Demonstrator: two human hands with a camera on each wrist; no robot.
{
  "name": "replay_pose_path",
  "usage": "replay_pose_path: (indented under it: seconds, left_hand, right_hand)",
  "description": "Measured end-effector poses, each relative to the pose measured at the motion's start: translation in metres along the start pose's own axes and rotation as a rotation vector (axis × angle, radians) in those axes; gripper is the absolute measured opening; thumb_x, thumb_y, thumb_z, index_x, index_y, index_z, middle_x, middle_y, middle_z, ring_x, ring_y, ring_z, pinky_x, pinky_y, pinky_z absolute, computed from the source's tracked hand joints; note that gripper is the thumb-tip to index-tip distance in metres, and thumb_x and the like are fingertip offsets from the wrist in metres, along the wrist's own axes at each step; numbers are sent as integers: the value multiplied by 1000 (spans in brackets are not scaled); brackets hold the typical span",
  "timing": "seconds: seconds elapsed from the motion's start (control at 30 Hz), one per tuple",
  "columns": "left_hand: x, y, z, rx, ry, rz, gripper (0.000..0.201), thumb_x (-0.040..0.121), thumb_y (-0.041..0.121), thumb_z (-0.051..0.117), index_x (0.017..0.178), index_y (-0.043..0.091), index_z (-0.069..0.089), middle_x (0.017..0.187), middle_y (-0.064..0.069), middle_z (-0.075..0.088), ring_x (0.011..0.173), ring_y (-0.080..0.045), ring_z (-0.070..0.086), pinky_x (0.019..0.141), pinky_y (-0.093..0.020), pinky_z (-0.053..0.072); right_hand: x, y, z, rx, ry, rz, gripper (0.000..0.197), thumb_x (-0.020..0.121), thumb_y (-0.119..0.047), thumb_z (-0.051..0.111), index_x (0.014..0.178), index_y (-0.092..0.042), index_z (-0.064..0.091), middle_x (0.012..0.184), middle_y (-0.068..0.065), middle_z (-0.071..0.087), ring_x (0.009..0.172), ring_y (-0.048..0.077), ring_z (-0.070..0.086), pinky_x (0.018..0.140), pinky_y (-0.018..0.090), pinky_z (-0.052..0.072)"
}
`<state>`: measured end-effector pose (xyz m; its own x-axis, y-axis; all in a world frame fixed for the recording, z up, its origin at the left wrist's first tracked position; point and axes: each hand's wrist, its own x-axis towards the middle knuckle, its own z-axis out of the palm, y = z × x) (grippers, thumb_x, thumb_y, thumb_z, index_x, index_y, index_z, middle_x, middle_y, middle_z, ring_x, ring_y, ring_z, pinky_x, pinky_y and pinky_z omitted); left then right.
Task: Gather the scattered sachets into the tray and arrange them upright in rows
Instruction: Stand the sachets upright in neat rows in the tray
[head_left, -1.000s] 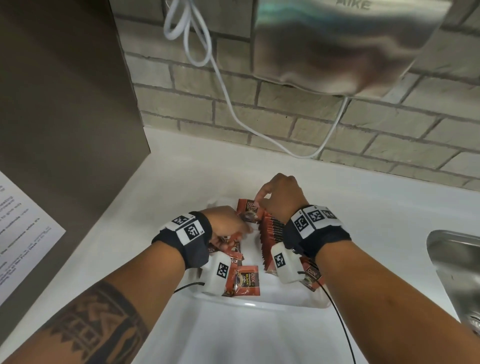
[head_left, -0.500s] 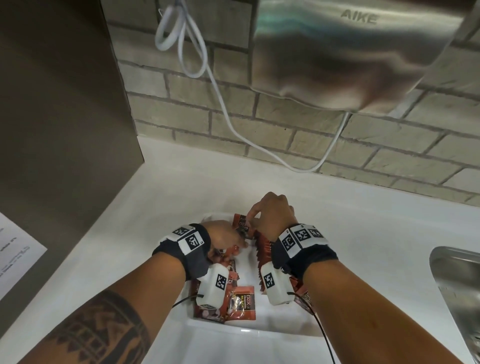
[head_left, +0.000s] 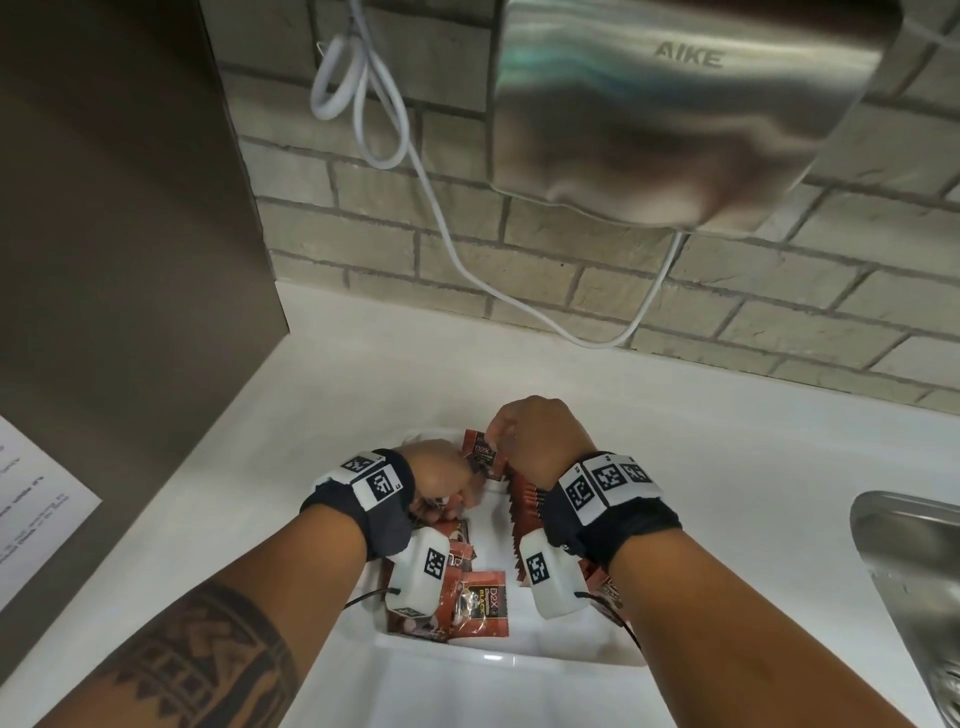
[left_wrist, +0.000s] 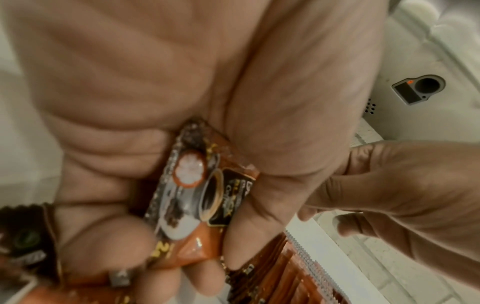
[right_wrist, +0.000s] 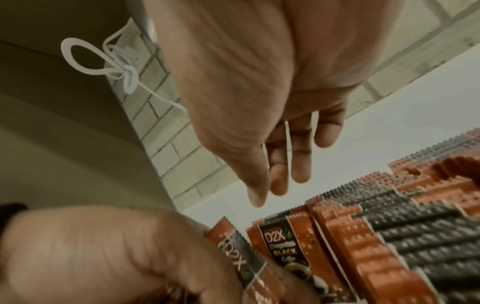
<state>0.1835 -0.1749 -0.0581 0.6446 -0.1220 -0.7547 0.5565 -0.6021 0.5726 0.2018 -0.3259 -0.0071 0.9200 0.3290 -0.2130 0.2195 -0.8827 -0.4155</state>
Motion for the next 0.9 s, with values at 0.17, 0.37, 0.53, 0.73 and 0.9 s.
replay_pose_path:
  seconds: [0.17,0.37,0.53,0.73,0.9]
  left_hand:
    - [-8,0,-2,18,33,40,24,86,14,72,103,-2,72,81,-12,66,72,-25,54,48,-23,41]
    - [-18,-1,-5,-189,0,161,25,80,-10,65,98,6,74,82,-2,71,69,-16,61,57,-25,45]
    - [-25,0,-4,-302,9,309,24,88,-15,59,96,4,72,91,-7,76,80,-15,71,70,-26,59]
    - [-19,-1,-6,-36,219,430,14,83,6,80,97,5,76,97,-9,78,95,-24,75,93,-43,59]
    - [-19,2,-4,195,427,443,21,78,21,85,93,10,76,86,-5,74,80,-22,68,70,-24,49]
  right_hand:
    - [-4,-2,7,-11,-28,2,35,81,-6,54,62,-34,62,88,-8,72,84,16,67,79,36,60]
    - [-7,-1,5,104,-26,-15,13,84,-20,65,86,-29,73,89,-9,72,83,8,64,74,23,53]
    - [-7,1,1,241,26,-7,16,87,-11,64,79,-23,70,62,-14,65,50,-7,59,48,6,36]
    - [-6,10,-3,364,102,-29,5,86,-14,75,82,-17,76,69,-13,68,64,-1,61,58,11,40]
    - [-6,10,-5,326,131,-43,8,87,-13,72,82,-18,75,68,-16,66,65,-2,59,56,7,39]
